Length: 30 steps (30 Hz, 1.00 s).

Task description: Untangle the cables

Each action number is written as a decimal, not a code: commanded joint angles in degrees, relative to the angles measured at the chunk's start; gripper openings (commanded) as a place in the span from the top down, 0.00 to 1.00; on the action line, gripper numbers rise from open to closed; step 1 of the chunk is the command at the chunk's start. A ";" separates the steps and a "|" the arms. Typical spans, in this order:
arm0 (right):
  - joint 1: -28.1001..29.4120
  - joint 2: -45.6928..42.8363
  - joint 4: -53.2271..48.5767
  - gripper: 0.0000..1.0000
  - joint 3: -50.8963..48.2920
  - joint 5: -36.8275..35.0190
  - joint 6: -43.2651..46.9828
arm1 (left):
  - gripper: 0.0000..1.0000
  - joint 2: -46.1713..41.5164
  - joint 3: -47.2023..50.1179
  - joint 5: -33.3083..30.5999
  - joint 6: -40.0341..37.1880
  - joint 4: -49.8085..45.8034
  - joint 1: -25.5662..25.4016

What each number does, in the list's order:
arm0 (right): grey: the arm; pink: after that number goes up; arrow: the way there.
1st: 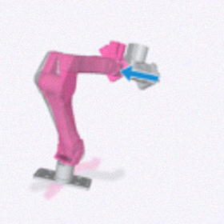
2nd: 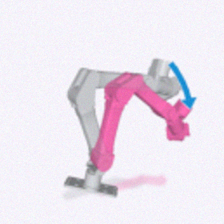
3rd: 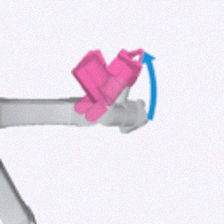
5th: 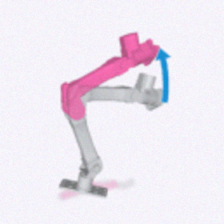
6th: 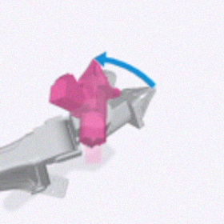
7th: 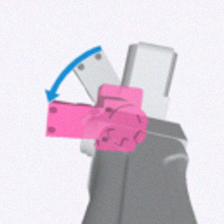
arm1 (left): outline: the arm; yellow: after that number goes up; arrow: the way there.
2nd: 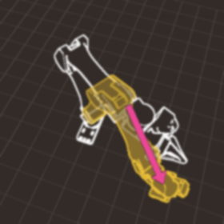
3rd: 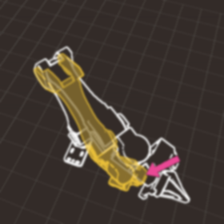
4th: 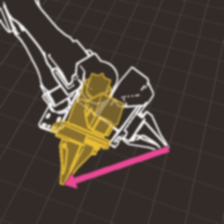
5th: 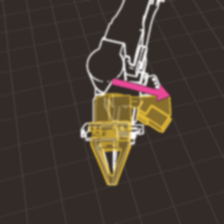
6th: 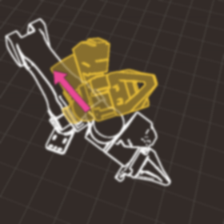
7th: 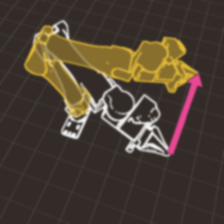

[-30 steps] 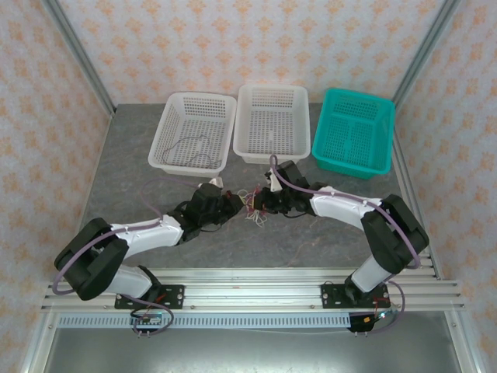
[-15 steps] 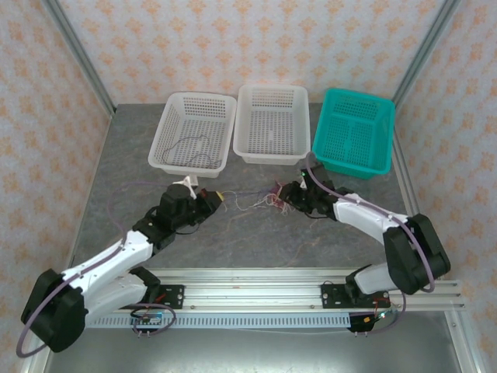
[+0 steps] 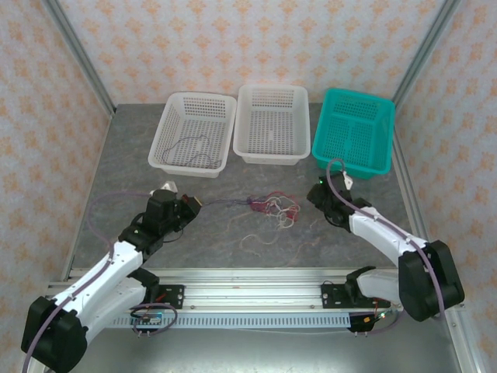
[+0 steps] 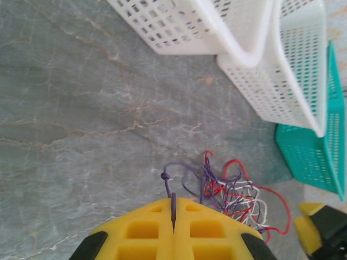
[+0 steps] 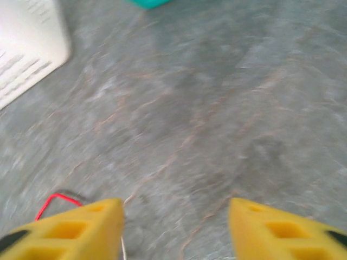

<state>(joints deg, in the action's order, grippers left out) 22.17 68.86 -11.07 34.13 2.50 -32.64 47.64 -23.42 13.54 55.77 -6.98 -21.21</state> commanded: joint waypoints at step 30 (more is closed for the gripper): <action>18.89 36.34 -7.79 0.65 23.82 -12.58 19.66 | 1.00 -6.48 -3.43 -21.65 -0.23 -26.37 4.48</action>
<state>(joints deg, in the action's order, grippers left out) 46.09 106.65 -13.69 62.00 -5.04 -6.59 43.62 -26.39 0.60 54.02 -24.47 -18.83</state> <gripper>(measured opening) 0.354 0.044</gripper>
